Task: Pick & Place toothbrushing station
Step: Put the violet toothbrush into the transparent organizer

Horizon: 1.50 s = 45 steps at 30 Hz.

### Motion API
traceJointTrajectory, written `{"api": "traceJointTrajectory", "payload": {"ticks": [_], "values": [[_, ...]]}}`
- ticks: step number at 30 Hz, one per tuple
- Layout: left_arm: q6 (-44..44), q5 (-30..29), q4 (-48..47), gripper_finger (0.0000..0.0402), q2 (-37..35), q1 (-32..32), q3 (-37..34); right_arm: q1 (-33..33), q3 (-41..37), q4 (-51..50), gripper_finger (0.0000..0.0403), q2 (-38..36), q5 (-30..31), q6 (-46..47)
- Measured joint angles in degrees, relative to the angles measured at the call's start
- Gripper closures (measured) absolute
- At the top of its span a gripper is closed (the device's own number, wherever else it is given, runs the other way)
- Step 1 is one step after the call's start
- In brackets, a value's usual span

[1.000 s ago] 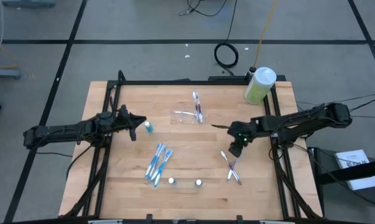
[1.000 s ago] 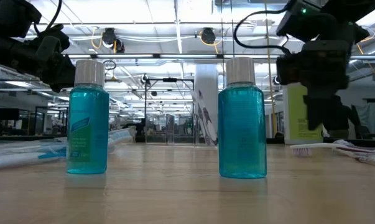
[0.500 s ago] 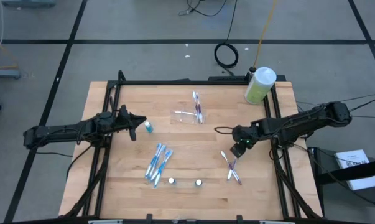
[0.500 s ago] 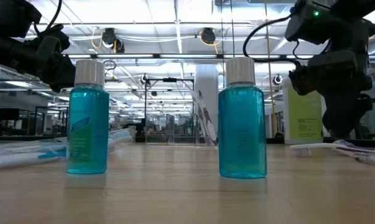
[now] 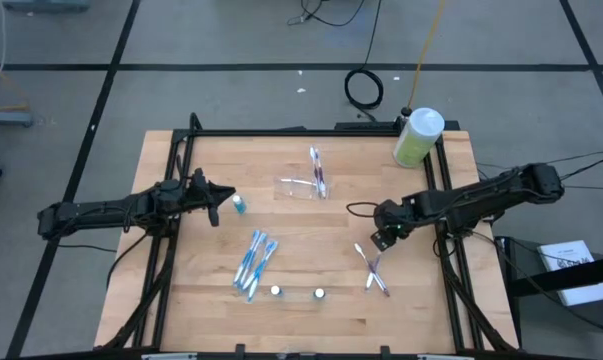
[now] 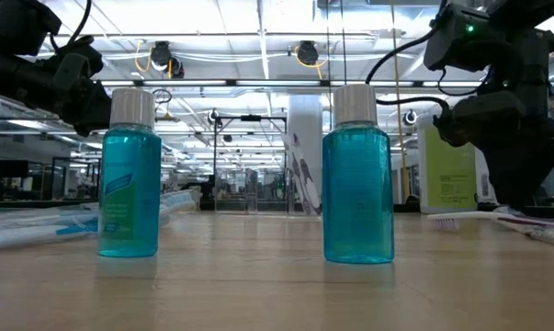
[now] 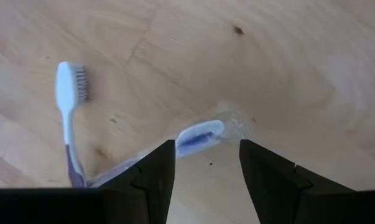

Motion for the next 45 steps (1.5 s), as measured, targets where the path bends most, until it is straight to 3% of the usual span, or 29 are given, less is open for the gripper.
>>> {"api": "traceJointTrajectory", "payload": {"ticks": [10, 30, 45], "values": [[0.0, 0.0, 0.0, 0.0364, 0.0, 0.0, 0.0, 1.6, 0.0, 3.1, 0.0232, 5.0, 0.1, 0.7], [0.0, 0.0, 0.0, 0.0364, 0.0, 0.0, 0.0, 1.6, 0.0, 9.3, 0.0232, 6.5, 4.3, -1.6], [0.0, 0.0, 0.0, 0.0364, 0.0, 0.0, 0.0, 1.6, 0.0, 9.3, 0.0291, 6.5, 8.1, -3.7]]}}
